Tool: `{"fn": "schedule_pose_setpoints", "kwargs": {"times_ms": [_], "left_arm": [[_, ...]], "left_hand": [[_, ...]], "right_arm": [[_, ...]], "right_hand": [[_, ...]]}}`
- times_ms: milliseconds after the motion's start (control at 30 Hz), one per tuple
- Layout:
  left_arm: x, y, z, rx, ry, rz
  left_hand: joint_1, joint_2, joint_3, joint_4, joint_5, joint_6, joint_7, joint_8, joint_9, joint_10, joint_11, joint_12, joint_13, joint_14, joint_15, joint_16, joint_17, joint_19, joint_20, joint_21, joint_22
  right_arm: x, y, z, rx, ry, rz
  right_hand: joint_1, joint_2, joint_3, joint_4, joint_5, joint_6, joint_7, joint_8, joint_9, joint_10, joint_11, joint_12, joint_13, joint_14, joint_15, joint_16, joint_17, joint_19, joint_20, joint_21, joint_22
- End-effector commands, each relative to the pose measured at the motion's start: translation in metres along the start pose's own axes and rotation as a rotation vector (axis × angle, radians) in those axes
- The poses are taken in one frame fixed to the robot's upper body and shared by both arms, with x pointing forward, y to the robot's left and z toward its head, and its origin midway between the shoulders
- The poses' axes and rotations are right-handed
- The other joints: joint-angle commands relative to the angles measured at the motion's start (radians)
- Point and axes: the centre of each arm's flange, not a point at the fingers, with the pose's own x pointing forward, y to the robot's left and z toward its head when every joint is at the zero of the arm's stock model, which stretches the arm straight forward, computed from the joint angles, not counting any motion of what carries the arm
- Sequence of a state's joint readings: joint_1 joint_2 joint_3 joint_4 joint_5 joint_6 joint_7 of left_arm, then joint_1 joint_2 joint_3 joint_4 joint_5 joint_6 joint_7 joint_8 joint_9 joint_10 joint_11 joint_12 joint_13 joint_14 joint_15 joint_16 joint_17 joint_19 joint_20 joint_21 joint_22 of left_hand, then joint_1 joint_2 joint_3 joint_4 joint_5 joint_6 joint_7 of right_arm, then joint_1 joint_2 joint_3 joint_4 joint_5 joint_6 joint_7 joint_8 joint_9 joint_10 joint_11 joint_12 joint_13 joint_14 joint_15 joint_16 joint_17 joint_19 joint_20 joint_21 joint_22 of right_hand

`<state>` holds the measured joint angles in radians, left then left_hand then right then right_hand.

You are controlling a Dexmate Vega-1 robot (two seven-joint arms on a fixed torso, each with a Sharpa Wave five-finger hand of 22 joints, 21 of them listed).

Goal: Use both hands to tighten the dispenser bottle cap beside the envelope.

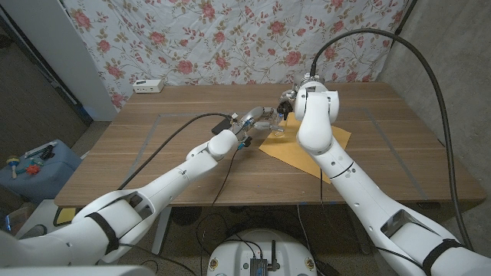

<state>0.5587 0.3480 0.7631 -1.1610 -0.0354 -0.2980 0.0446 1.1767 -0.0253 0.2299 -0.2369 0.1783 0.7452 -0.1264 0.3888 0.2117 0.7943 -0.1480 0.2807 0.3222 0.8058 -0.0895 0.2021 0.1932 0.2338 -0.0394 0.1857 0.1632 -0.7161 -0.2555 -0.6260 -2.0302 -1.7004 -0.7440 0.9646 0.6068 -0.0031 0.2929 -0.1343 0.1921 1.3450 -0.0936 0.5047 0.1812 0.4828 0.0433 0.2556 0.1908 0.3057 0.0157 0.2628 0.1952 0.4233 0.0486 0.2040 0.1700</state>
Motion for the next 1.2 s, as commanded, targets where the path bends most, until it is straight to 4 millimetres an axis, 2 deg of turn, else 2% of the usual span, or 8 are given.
{"fn": "schedule_pose_setpoints", "kwargs": {"times_ms": [33,200,467,633,833,933,1100,1200], "left_arm": [[0.0026,-0.0001,0.0012,-0.002,-0.009,-0.002],[0.0036,-0.001,0.0016,-0.004,-0.011,-0.003],[0.0043,-0.0019,0.0022,-0.005,-0.01,-0.007],[0.0047,-0.002,0.0028,-0.004,-0.011,-0.007],[0.0051,-0.0028,0.0032,-0.005,-0.011,-0.006],[0.0046,-0.0039,0.0027,-0.008,-0.01,-0.006],[0.004,-0.0043,0.0019,-0.011,-0.009,-0.003],[0.0036,-0.0041,0.0013,-0.012,-0.008,-0.002]], "left_hand": [[-0.096,0.123,0.091,0.084,0.005,0.149,0.036,0.007,0.005,0.07,-0.018,0.006,0.231,0.014,-0.084,0.003,0.003,0.008,-0.074,-0.003,0.002],[-0.095,0.123,0.092,0.083,0.006,0.15,0.034,0.007,0.005,0.071,-0.019,0.006,0.231,0.014,-0.085,0.003,0.002,0.008,-0.073,-0.003,0.002],[-0.095,0.121,0.092,0.083,0.006,0.152,0.034,0.007,0.005,0.076,-0.016,0.008,0.231,0.014,-0.084,0.002,0.001,0.008,-0.074,-0.003,0.002],[-0.095,0.121,0.093,0.083,0.006,0.152,0.036,0.007,0.005,0.073,-0.017,0.006,0.232,0.015,-0.084,0.002,0.0,0.009,-0.073,-0.003,0.002],[-0.093,0.122,0.094,0.082,0.006,0.151,0.035,0.006,0.005,0.071,-0.019,0.005,0.233,0.013,-0.084,0.002,0.001,0.008,-0.073,-0.003,0.002],[-0.093,0.122,0.094,0.083,0.006,0.15,0.035,0.006,0.005,0.072,-0.016,0.006,0.233,0.015,-0.083,0.002,0.001,0.008,-0.072,-0.003,0.002],[-0.094,0.122,0.094,0.083,0.006,0.149,0.033,0.006,0.005,0.073,-0.016,0.005,0.232,0.014,-0.083,0.002,0.001,0.008,-0.072,-0.003,0.002],[-0.094,0.124,0.094,0.083,0.006,0.15,0.033,0.006,0.005,0.072,-0.018,0.004,0.232,0.013,-0.083,0.002,0.002,0.008,-0.072,-0.003,0.002]], "right_arm": [[0.0051,0.0098,0.0057,0.041,0.006,-0.03],[0.0052,0.0115,0.0062,0.05,0.009,-0.041],[0.0047,0.0121,0.0058,0.056,0.007,-0.048],[0.0048,0.0133,0.0055,0.064,0.007,-0.047],[0.0045,0.0149,0.0044,0.07,0.013,-0.045],[0.0041,0.015,0.0033,0.07,0.015,-0.043],[0.004,0.0144,0.0022,0.058,0.025,-0.038],[0.0041,0.0139,0.0019,0.053,0.034,-0.035]], "right_hand": [[0.01,0.014,0.016,-0.008,-0.003,0.047,0.001,0.015,0.0,0.043,-0.001,0.006,-0.001,0.035,-0.012,0.01,0.002,0.027,-0.005,0.009,0.002],[0.018,0.022,0.022,-0.011,-0.004,0.068,0.0,0.025,-0.001,0.07,-0.016,0.008,-0.001,0.055,-0.019,0.014,0.002,0.034,-0.008,0.008,0.002],[0.036,0.03,0.035,-0.02,-0.002,0.08,-0.004,0.04,-0.001,0.093,-0.016,0.008,-0.002,0.075,-0.033,0.012,-0.003,0.042,-0.011,0.007,0.002],[0.023,0.027,0.033,-0.014,-0.005,0.078,-0.001,0.05,-0.001,0.091,-0.026,0.0,-0.003,0.083,-0.034,0.008,-0.004,0.044,-0.007,0.004,0.002],[0.012,0.022,0.03,-0.01,-0.006,0.077,0.001,0.055,-0.002,0.093,-0.017,-0.004,-0.003,0.084,-0.034,0.005,-0.003,0.045,-0.005,0.003,0.002],[-0.033,0.012,0.012,0.01,-0.008,0.075,0.007,0.062,-0.004,0.096,-0.011,-0.011,-0.003,0.09,-0.032,0.003,0.002,0.047,-0.001,0.001,0.003],[-0.067,-0.003,-0.005,0.022,-0.006,0.073,0.012,0.067,-0.005,0.099,-0.01,-0.016,-0.002,0.093,-0.029,0.001,0.005,0.048,0.002,-0.001,0.003],[-0.118,-0.028,-0.031,0.039,0.0,0.051,0.013,0.059,-0.006,0.1,-0.009,-0.024,-0.002,0.094,-0.024,-0.004,0.008,0.047,0.008,-0.004,0.003]]}}
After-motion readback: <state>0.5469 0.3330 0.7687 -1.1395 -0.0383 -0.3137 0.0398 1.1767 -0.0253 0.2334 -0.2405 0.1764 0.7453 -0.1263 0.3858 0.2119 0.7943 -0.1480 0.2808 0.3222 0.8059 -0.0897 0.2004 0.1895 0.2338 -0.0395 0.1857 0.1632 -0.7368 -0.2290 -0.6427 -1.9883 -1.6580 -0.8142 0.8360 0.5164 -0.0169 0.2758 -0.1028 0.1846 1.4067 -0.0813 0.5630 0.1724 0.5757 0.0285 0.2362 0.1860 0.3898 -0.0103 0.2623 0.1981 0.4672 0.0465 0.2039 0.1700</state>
